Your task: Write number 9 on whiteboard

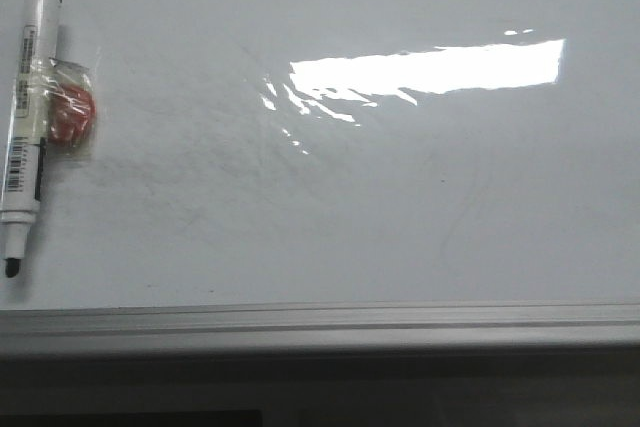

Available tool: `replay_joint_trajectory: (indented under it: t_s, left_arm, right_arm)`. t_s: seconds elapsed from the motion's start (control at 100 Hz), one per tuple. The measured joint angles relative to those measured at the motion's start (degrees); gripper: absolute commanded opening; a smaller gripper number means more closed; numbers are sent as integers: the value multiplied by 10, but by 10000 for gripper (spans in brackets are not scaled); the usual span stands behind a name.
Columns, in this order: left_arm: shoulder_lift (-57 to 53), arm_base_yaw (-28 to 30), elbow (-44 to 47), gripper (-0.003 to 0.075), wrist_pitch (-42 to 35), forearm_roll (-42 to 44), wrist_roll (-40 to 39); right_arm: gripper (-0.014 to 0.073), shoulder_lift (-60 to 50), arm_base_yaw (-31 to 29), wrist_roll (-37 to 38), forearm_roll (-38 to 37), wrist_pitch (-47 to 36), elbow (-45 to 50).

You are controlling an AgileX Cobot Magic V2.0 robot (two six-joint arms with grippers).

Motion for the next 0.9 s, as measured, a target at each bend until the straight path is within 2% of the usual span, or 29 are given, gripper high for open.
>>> replay_joint_trajectory:
  t_s: [0.26,0.52,0.9]
  left_arm:
    - [0,0,0,-20,-3,0,0]
    - [0,0,0,-20,-9,0,0]
    - [0,0,0,-20,-9,0,0]
  right_arm:
    - [-64,0,0,0,-5,0,0]
    - [-64,0,0,0,-122,-3,0]
    - [-64,0,0,0,-148,-55,0]
